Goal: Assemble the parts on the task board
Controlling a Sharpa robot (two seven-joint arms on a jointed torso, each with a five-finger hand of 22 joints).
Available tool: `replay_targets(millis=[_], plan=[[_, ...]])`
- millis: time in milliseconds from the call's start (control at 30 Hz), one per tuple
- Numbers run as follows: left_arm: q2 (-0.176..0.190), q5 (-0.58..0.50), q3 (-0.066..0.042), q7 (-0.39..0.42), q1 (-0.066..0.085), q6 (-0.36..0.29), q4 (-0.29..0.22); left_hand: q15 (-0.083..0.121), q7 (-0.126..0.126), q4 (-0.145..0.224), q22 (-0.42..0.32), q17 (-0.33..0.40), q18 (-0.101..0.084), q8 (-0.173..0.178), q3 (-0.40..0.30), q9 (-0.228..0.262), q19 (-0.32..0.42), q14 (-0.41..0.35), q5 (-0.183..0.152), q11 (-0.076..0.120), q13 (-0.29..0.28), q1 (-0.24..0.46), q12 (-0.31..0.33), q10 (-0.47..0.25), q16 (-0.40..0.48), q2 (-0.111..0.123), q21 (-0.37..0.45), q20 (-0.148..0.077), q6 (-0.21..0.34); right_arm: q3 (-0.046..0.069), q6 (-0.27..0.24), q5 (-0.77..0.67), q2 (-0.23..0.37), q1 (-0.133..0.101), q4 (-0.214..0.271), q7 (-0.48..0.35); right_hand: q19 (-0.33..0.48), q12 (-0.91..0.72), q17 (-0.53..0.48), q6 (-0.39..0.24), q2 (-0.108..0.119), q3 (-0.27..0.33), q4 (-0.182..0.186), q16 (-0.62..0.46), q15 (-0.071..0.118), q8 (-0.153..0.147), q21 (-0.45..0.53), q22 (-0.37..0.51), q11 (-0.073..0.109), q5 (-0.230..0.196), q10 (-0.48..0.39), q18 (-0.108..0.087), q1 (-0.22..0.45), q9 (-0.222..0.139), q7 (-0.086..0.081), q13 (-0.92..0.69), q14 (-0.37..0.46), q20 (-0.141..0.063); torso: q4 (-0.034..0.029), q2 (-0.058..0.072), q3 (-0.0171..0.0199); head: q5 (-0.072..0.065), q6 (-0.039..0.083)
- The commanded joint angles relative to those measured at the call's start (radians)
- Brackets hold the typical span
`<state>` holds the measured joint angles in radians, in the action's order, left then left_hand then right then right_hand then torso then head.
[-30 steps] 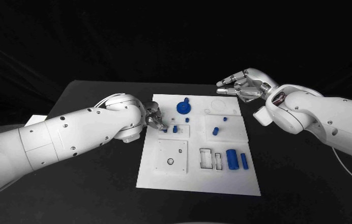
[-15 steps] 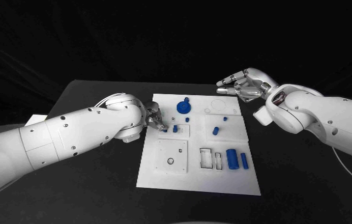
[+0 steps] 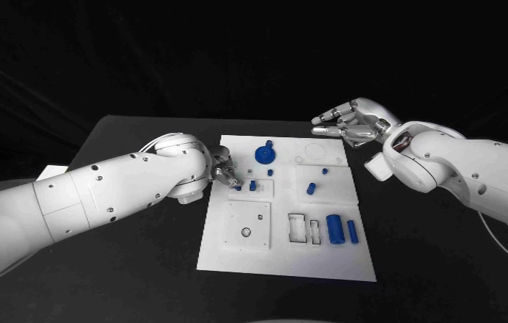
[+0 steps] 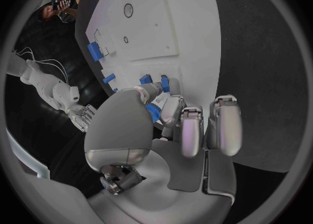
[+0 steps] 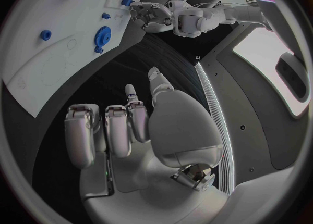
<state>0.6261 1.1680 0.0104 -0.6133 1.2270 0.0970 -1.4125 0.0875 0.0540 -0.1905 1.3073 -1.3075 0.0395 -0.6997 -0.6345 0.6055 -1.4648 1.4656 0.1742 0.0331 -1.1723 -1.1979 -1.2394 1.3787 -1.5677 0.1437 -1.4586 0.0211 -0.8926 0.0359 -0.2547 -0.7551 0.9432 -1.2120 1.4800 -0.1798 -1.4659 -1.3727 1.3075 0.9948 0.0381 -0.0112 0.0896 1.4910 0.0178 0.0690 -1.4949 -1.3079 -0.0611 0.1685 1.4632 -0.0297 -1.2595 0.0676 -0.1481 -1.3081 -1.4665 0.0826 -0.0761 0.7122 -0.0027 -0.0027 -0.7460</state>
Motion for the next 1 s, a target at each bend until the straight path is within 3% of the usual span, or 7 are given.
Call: replay_targets(millis=[33, 400, 667, 1000], plan=[[-0.008, -0.026, 0.004, -0.026, -0.005, 0.047, 0.009, 0.002, -0.020, 0.112, 0.119, -0.263, -0.005, 0.001, -0.114, -0.001, -0.053, 0.105, 0.003, 0.003, -0.003, 0.030, -0.009, 0.012, -0.003, 0.003, -0.005, -0.002, -0.018, 0.000, 0.015, 0.000, -0.001, 0.001, 0.000, -0.011, -0.041, 0.006, 0.130, -0.008, -0.008, 0.007, 0.001, -0.003, -0.001, 0.000, 0.003, -0.100, 0.001, 0.004, -0.004, -0.005, 0.003, 0.001, 0.001, -0.145, -0.073, 0.003, 0.0010, 0.001, 0.0006, 0.000, 0.000], [-0.023, -0.033, 0.004, -0.057, -0.005, 0.076, 0.024, 0.009, -0.033, 0.095, 0.131, -0.263, -0.007, 0.006, -0.063, -0.008, -0.058, 0.105, 0.002, 0.012, -0.026, 0.087, -0.027, 0.026, -0.003, 0.016, -0.013, -0.007, -0.043, 0.000, 0.016, 0.001, -0.002, 0.001, 0.002, -0.012, -0.040, 0.008, 0.129, -0.008, -0.009, 0.008, 0.001, -0.005, -0.001, 0.000, 0.004, -0.099, 0.001, 0.004, -0.005, -0.005, 0.003, 0.001, 0.001, -0.144, -0.073, 0.002, 0.0006, 0.001, 0.0014, -0.002, -0.003], [-0.030, -0.025, 0.004, -0.076, -0.005, 0.056, 0.029, 0.014, -0.040, 0.081, 0.135, -0.263, -0.008, 0.015, -0.025, -0.016, -0.059, 0.105, 0.005, 0.018, -0.042, 0.125, -0.040, 0.036, -0.003, 0.032, -0.015, -0.011, -0.064, 0.000, 0.015, 0.003, -0.002, 0.001, 0.002, -0.013, -0.040, 0.008, 0.129, -0.008, -0.009, 0.008, 0.001, -0.005, -0.001, 0.000, 0.004, -0.099, 0.001, 0.004, -0.005, -0.005, 0.003, 0.001, 0.001, -0.144, -0.073, 0.002, -0.0001, 0.001, 0.0007, -0.005, -0.004], [-0.036, -0.012, 0.004, -0.084, -0.005, 0.035, 0.032, 0.017, -0.044, 0.064, 0.153, -0.263, -0.012, 0.020, 0.004, -0.022, -0.066, 0.105, 0.005, 0.021, -0.063, 0.151, -0.056, 0.049, -0.003, 0.035, -0.028, -0.014, -0.083, 0.000, 0.017, 0.004, -0.006, 0.001, 0.000, -0.014, -0.040, 0.009, 0.128, -0.009, -0.009, 0.009, 0.001, -0.005, -0.001, 0.000, 0.004, -0.098, 0.001, 0.005, -0.006, -0.005, 0.003, 0.001, 0.001, -0.143, -0.072, 0.002, -0.0003, 0.001, 0.0004, -0.005, -0.003]])
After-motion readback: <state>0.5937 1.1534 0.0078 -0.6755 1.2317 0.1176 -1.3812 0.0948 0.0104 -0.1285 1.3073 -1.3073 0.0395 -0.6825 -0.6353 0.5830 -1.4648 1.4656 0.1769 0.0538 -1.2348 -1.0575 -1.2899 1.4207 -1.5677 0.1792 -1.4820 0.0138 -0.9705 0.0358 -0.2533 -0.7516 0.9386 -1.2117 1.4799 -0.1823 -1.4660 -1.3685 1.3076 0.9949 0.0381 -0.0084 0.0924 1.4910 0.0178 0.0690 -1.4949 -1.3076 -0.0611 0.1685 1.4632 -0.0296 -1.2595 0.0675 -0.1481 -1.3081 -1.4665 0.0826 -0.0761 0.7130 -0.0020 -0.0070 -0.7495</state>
